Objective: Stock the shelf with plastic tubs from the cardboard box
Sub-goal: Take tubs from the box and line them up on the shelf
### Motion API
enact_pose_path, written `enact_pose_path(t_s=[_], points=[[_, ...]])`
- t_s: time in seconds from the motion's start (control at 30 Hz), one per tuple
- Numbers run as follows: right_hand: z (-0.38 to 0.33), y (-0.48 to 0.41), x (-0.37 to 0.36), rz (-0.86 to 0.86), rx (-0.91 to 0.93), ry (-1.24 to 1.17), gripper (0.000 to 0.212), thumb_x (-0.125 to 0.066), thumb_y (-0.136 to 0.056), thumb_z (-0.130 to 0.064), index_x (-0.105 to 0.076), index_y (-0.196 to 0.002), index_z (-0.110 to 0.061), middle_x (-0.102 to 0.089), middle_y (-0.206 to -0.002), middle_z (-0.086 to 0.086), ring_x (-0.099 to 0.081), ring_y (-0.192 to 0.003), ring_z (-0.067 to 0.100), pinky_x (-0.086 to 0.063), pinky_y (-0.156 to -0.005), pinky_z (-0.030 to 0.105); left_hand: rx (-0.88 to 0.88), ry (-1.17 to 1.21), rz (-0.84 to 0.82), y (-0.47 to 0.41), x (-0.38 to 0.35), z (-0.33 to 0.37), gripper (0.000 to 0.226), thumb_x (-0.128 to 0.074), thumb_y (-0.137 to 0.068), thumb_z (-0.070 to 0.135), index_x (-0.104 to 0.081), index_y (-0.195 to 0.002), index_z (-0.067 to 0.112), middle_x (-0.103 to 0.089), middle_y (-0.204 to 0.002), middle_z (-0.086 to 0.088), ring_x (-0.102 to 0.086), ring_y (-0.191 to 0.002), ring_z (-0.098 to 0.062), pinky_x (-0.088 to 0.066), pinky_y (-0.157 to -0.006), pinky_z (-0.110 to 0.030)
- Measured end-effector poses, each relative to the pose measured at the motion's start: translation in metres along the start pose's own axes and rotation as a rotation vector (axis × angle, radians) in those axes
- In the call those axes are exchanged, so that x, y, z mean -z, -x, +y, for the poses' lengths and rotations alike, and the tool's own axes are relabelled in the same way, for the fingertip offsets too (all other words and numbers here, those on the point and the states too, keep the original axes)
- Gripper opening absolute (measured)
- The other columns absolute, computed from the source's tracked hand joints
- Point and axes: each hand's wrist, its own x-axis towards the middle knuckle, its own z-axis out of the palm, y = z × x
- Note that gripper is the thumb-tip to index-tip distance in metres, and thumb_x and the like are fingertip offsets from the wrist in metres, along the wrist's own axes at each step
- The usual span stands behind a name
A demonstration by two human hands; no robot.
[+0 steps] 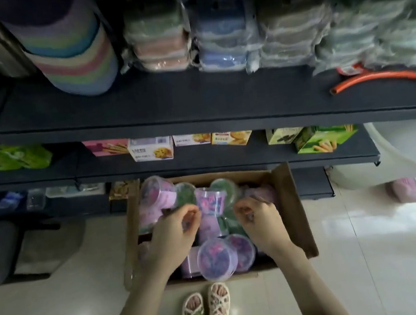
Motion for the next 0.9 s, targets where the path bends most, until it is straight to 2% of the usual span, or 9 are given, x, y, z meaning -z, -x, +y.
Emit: enact_pose_path(t_s=[0.1,0.23,0.33,0.47,0.53,0.6,0.73,0.8,0.9], points=[[0.039,0.001,-0.032,-0.017,-0.094,-0.009,0.011,-0.063,-0.087,-0.014,-0.070,-0.091,-0.007,-0.068,-0.093,0.011,-0.065,-0.081,0.030,-0.052,-0.069,0.042,0.138,0.066,-0.121,0.013,-0.048,-0.036,0.006,-0.067,-0.084,0.015,-0.069,-0.089,0.016,-0.070,-0.077,0.007,-0.065,-0.069,-0.005,-0.050,-0.061,-0.018],[0.093,0.001,-0.071,-0.076,-0.192,-0.073,0.010,-0.064,-0.085,-0.009,-0.071,-0.092,-0.007,-0.068,-0.093,0.010,-0.066,-0.081,0.025,-0.049,-0.071,0.028,0.328,0.114,-0.182,0.031,-0.106,-0.073,0.010,-0.067,-0.084,0.015,-0.066,-0.093,0.012,-0.069,-0.079,0.005,-0.065,-0.075,-0.006,-0.050,-0.070,-0.018],[0.139,0.002,-0.091,-0.128,-0.244,-0.007,0.019,-0.065,-0.085,-0.012,-0.069,-0.103,-0.006,-0.065,-0.105,0.011,-0.060,-0.097,0.030,-0.043,-0.085,0.033,0.464,0.075,-0.237,0.043,-0.145,-0.093,0.022,-0.068,-0.083,0.020,-0.063,-0.102,0.008,-0.070,-0.091,-0.006,-0.065,-0.087,-0.022,-0.050,-0.078,-0.032],[0.191,0.006,-0.112,-0.224,-0.292,0.103,0.039,-0.064,-0.086,-0.029,-0.058,-0.123,-0.019,-0.046,-0.137,0.006,-0.032,-0.129,0.034,-0.024,-0.106,0.039,0.646,0.008,-0.236,0.060,-0.191,-0.105,0.060,-0.078,-0.072,0.031,-0.054,-0.120,0.004,-0.057,-0.114,-0.017,-0.051,-0.109,-0.033,-0.039,-0.096,-0.041],[0.210,0.006,-0.119,-0.240,-0.327,0.104,0.051,-0.062,-0.086,-0.040,-0.047,-0.133,-0.027,-0.029,-0.151,0.003,-0.011,-0.140,0.028,-0.011,-0.113,0.042,0.775,0.017,-0.240,0.066,-0.207,-0.108,0.087,-0.080,-0.066,0.043,-0.040,-0.135,0.009,-0.042,-0.134,-0.015,-0.037,-0.124,-0.032,-0.032,-0.105,-0.042],[0.227,0.004,-0.121,-0.222,-0.319,0.153,0.062,-0.062,-0.084,-0.045,-0.038,-0.139,-0.030,-0.015,-0.157,0.001,0.001,-0.143,0.024,-0.009,-0.114,0.042,0.870,0.024,-0.237,0.069,-0.217,-0.110,0.105,-0.076,-0.063,0.056,-0.024,-0.145,0.015,-0.026,-0.146,-0.013,-0.022,-0.134,-0.031,-0.024,-0.108,-0.043],[0.252,-0.001,-0.116,-0.207,-0.339,0.098,0.079,-0.070,-0.080,-0.042,-0.030,-0.145,-0.022,-0.009,-0.157,0.006,-0.006,-0.143,0.027,-0.016,-0.114,0.039,0.927,0.001,-0.174,0.063,-0.227,-0.106,0.122,-0.065,-0.049,0.075,-0.017,-0.147,0.020,-0.021,-0.149,-0.015,-0.018,-0.138,-0.035,-0.025,-0.109,-0.051],[0.260,-0.004,-0.115,-0.210,-0.370,0.043,0.086,-0.074,-0.076,-0.039,-0.028,-0.145,-0.021,-0.014,-0.155,0.008,-0.011,-0.141,0.029,-0.016,-0.113,0.037,0.919,-0.050,-0.162,0.060,-0.232,-0.101,0.124,-0.062,-0.046,0.079,-0.019,-0.146,0.019,-0.027,-0.147,-0.016,-0.024,-0.135,-0.035,-0.029,-0.106,-0.051],[0.269,-0.010,-0.112,-0.184,-0.413,0.040,0.099,-0.080,-0.068,-0.038,-0.023,-0.146,-0.016,-0.026,-0.143,0.016,-0.020,-0.131,0.036,-0.015,-0.110,0.039,0.893,-0.059,-0.114,0.056,-0.237,-0.099,0.120,-0.069,-0.047,0.075,-0.028,-0.142,0.014,-0.042,-0.138,-0.016,-0.039,-0.125,-0.035,-0.036,-0.102,-0.048]])
